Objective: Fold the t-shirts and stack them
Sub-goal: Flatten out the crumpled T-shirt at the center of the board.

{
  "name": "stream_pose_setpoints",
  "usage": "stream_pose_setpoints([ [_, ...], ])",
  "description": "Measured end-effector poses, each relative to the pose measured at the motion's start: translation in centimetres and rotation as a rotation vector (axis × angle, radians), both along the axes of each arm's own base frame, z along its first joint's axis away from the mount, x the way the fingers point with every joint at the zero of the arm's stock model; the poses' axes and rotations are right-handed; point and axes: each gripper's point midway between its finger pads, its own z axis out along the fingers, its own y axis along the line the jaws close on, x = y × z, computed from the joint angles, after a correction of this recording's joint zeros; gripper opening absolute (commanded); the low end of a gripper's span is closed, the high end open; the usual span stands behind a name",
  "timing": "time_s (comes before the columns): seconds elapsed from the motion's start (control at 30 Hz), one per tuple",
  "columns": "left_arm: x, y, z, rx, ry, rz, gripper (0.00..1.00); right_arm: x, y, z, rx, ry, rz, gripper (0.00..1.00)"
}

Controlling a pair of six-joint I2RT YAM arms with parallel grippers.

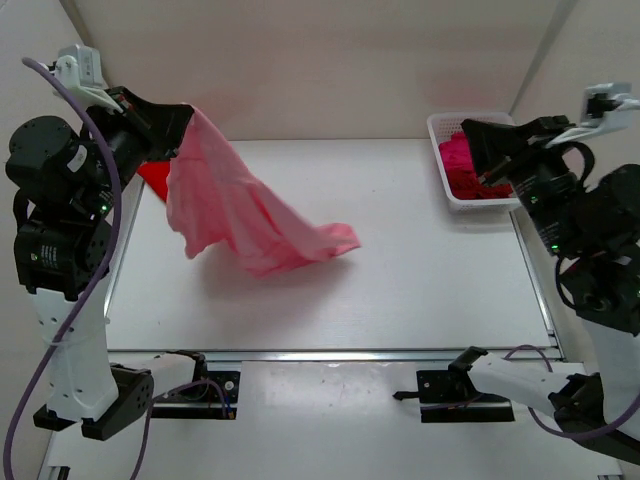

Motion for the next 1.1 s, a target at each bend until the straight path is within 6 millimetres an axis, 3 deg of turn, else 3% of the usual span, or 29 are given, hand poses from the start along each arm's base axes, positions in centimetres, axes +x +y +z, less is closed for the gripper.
stream_pose_setpoints([
  [0.07, -0.1, -0.3, 1.8, -0.005, -0.041, -0.011, 0.00, -1.4, -0.4, 2.7, 0.014, -0.050, -0.004, 0.00],
  [0.1, 0.1, -0.1, 1.7, -0.005, -0.037, -0.006, 0.00, -1.4, -0.5, 3.4, 0.015, -0.062, -0.008, 0.00],
  [0.17, 1.2, 0.4, 0.1, -0.006, -0.006, 0.012, 0.00, 0.4, -0.7, 2.7, -0.002, -0.053, -0.038, 0.00],
  [0.2, 1.9, 0.3, -1.5, -0.005, 0.027, 0.008, 0.00, 1.7, -0.3, 0.9, -0.015, -0.028, -0.043, 0.00],
  [0.23, 2.7, 0.0, -3.7, -0.002, 0.073, -0.001, 0.00, 3.0, 0.5, -1.8, -0.029, 0.005, -0.033, 0.00],
  [0.27, 3.3, -0.3, -5.9, 0.001, 0.122, -0.012, 0.00, 4.2, 1.7, -6.1, -0.062, 0.071, -0.008, 0.00],
  [0.37, 4.8, -0.6, -14.1, 0.014, 0.304, -0.031, 0.00, 6.3, 5.2, -22.3, -0.189, 0.383, 0.106, 0.00],
  [0.47, 4.4, -0.3, -19.4, 0.030, 0.419, -0.021, 0.00, 5.6, 7.1, -36.6, -0.283, 0.694, 0.185, 0.00],
  [0.5, 3.8, -0.1, -20.6, 0.038, 0.435, -0.011, 0.00, 4.5, 7.3, -40.1, -0.311, 0.774, 0.202, 0.00],
  [0.57, 2.0, 0.7, -21.8, 0.054, 0.436, 0.017, 0.00, 2.3, 8.8, -44.2, -0.348, 0.858, 0.261, 0.00],
  [0.7, -0.9, 2.1, -20.5, 0.075, 0.339, 0.073, 0.00, 1.3, 14.4, -46.1, -0.346, 0.843, 0.396, 0.04],
  [0.8, -1.4, 2.3, -20.0, 0.084, 0.300, 0.079, 0.00, 2.0, 18.3, -46.9, -0.293, 0.819, 0.459, 0.18],
  [1.1, 0.2, 1.8, -24.4, 0.112, 0.414, 0.061, 0.00, 1.3, 27.4, -50.1, -0.062, 0.892, 0.572, 0.27],
])
